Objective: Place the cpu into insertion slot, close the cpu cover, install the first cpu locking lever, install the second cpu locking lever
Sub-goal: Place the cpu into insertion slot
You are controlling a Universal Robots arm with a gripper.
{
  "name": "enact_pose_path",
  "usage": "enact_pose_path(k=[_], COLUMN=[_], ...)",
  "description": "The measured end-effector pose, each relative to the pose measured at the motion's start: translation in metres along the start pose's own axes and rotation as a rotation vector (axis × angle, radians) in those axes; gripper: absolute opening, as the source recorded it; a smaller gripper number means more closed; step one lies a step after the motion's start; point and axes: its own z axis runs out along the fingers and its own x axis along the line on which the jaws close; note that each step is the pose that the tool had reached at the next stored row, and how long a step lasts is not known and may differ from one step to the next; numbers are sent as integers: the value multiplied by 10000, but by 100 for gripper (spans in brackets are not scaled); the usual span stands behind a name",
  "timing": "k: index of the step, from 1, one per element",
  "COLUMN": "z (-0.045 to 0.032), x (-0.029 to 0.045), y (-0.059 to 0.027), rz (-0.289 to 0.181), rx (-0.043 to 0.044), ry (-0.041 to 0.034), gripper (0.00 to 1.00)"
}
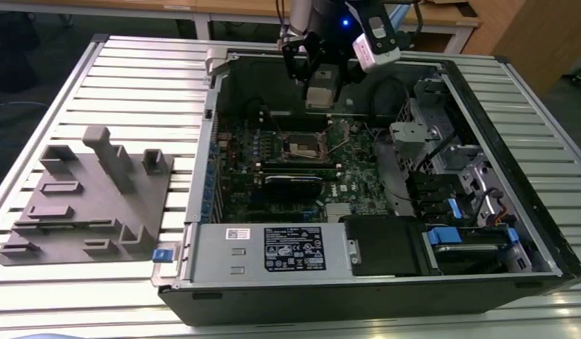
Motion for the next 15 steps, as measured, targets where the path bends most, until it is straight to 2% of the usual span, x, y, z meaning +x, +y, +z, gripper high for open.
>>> enact_pose_path(k=[6, 15], z=[17, 143], x=[0, -2], y=[-1, -13], rz=[-1, 0], rx=[-6, -2], ry=[-2, 0], gripper=[54, 54])
